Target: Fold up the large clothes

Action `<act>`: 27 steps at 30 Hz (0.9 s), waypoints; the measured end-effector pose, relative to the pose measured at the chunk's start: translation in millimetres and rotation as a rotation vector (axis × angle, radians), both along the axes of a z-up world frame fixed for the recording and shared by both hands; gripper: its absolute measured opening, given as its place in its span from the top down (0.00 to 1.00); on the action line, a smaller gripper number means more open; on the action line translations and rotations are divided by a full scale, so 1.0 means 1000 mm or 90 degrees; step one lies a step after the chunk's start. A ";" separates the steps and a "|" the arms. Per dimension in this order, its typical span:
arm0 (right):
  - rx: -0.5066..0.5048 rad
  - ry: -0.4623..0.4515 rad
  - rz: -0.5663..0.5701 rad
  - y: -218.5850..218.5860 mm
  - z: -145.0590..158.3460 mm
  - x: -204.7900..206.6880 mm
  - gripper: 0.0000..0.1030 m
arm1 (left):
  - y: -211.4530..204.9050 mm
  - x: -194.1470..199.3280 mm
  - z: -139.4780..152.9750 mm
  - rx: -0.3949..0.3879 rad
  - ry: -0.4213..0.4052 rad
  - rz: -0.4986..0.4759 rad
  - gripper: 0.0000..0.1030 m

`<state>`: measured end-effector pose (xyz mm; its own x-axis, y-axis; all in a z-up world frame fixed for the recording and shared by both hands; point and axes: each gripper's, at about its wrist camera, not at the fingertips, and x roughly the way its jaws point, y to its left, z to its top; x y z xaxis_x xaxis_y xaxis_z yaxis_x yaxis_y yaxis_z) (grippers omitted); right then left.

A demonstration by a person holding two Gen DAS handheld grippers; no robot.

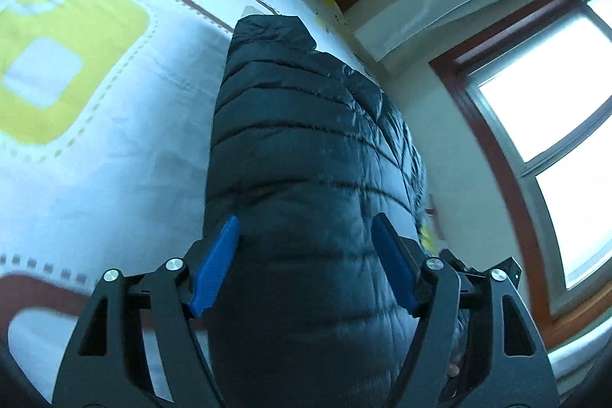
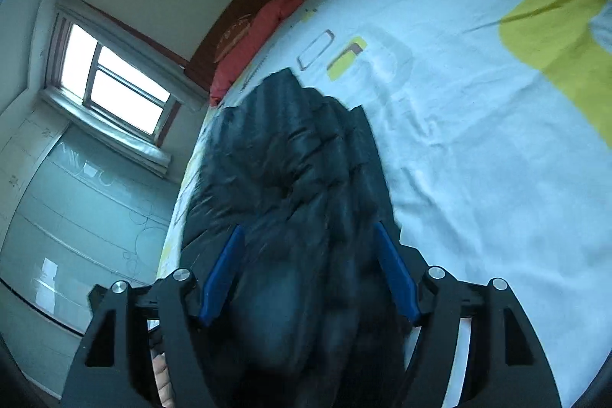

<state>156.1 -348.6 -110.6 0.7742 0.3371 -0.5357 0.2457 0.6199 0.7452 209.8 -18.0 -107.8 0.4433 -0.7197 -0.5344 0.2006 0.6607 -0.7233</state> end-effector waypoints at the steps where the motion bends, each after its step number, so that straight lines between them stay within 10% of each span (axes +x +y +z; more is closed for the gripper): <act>1: 0.007 -0.003 0.006 0.005 0.002 -0.012 0.31 | 0.005 -0.009 -0.001 -0.009 0.001 -0.003 0.25; 9: -0.029 0.032 0.050 0.040 -0.004 -0.042 0.28 | 0.002 -0.039 -0.017 -0.007 0.026 -0.003 0.20; 12: -0.014 0.054 0.025 0.037 -0.027 -0.042 0.60 | -0.002 -0.034 -0.025 -0.001 0.046 0.006 0.26; 15: -0.017 0.053 0.019 0.039 -0.043 -0.040 0.67 | -0.002 -0.034 -0.035 0.008 0.053 0.023 0.37; 27: 0.047 0.021 0.008 0.031 -0.071 -0.045 0.69 | -0.006 -0.028 -0.053 0.027 0.064 0.012 0.39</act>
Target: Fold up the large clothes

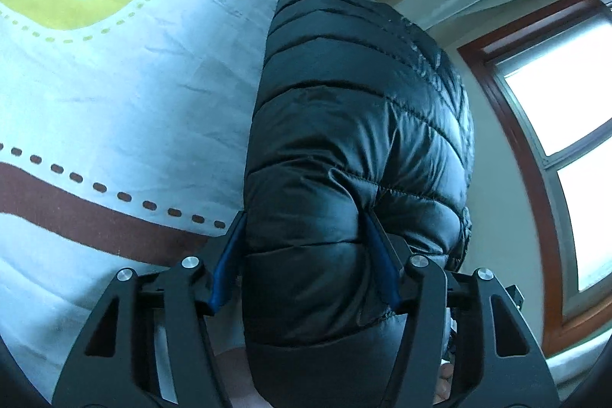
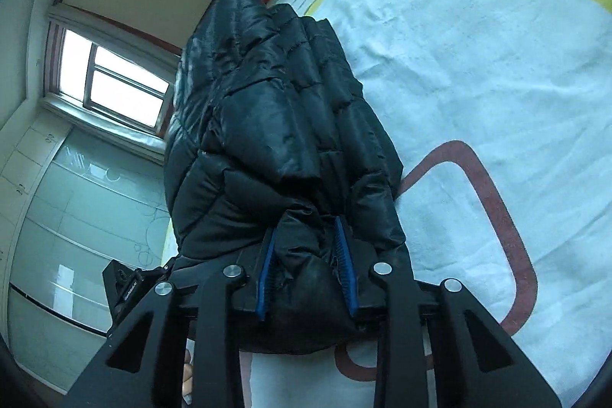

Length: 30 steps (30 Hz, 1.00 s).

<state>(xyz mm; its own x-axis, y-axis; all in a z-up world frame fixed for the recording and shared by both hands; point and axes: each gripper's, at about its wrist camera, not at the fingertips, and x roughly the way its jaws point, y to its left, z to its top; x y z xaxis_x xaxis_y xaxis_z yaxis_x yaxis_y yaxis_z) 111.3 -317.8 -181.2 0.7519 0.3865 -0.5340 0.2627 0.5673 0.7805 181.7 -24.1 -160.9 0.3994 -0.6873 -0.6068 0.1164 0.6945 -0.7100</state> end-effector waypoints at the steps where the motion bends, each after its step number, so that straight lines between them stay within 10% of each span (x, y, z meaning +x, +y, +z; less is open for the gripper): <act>1: -0.004 -0.002 0.002 0.000 0.004 -0.006 0.63 | 0.003 0.000 0.003 -0.001 0.000 -0.004 0.36; 5: -0.048 0.014 0.001 -0.002 0.025 -0.021 0.37 | 0.020 -0.004 0.021 0.014 -0.024 0.005 0.29; 18: -0.079 -0.031 -0.017 -0.046 0.089 0.066 0.33 | 0.022 0.088 0.043 -0.051 0.000 0.036 0.18; 30: -0.096 0.068 -0.026 -0.068 0.040 0.157 0.22 | -0.028 0.146 0.032 -0.003 0.050 0.022 0.10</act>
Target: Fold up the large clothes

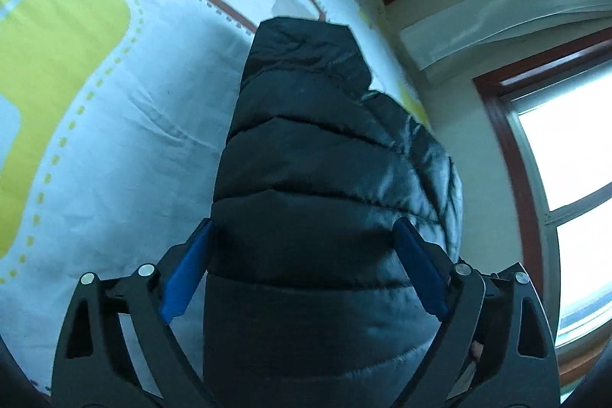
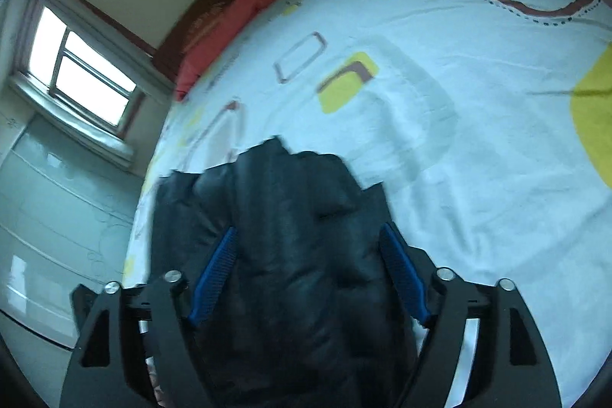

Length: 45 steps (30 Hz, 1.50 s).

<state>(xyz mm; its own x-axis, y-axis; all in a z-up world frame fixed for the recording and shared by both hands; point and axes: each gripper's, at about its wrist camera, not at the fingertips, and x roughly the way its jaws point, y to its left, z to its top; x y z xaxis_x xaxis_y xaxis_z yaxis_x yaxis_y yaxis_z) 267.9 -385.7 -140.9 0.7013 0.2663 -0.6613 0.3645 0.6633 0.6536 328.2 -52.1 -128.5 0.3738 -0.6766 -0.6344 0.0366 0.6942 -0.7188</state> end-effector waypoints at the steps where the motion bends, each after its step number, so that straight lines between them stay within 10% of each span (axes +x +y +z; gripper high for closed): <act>1: 0.027 0.001 0.002 -0.003 -0.010 0.000 0.21 | -0.004 0.002 -0.003 0.008 0.003 -0.001 0.10; 9: 0.102 -0.018 0.041 -0.010 -0.043 -0.004 0.21 | -0.012 0.008 -0.028 -0.016 0.031 -0.005 0.08; 14: 0.134 -0.036 0.052 -0.007 -0.049 -0.010 0.38 | -0.014 0.008 -0.032 -0.018 0.031 -0.006 0.09; 45: 0.159 -0.142 0.035 0.031 -0.029 -0.028 0.64 | 0.001 -0.016 0.011 0.037 -0.081 -0.007 0.48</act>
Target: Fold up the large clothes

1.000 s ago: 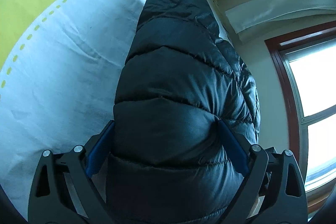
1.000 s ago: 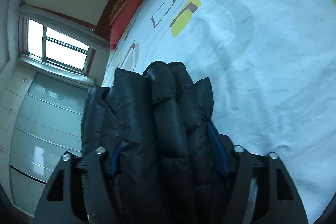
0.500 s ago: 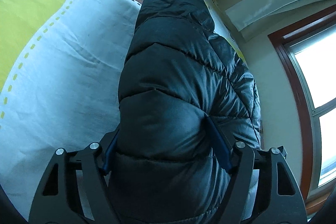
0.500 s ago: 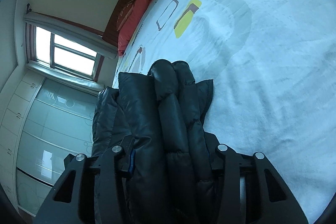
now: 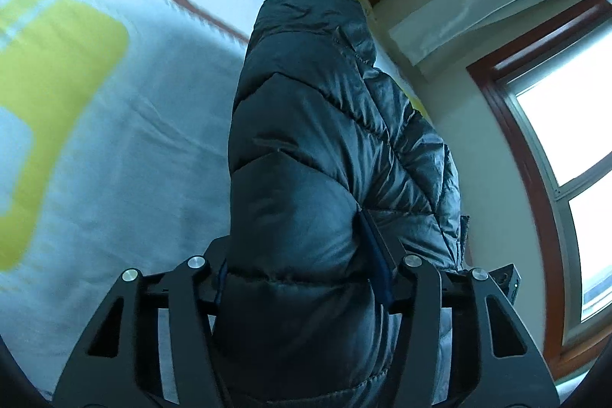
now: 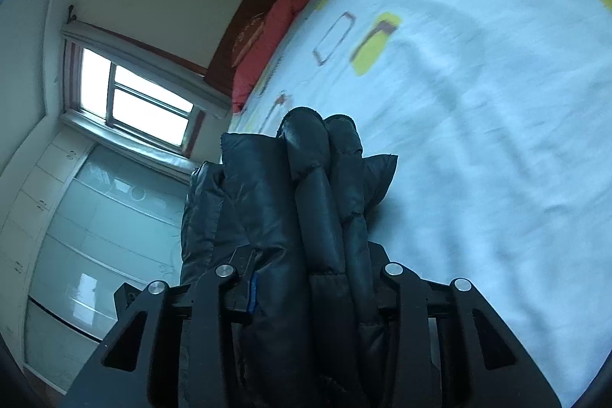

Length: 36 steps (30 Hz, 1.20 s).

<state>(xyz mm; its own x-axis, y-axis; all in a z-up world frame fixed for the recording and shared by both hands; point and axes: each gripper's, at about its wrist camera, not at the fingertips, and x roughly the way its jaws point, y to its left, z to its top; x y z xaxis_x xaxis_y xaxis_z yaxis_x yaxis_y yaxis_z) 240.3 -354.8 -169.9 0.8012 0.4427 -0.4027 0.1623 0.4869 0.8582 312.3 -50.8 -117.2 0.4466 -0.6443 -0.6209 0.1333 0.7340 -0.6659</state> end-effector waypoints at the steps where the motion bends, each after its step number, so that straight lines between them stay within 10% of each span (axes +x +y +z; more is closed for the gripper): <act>1: 0.008 -0.006 0.007 0.007 0.001 0.007 0.64 | 0.006 0.001 0.004 0.004 -0.008 0.004 0.48; 15: 0.076 0.013 0.110 0.102 -0.021 0.153 0.65 | 0.134 0.082 -0.003 0.025 0.017 0.104 0.48; 36: 0.027 0.035 0.149 0.095 -0.009 0.099 0.26 | 0.152 0.025 0.001 0.019 -0.012 0.075 0.16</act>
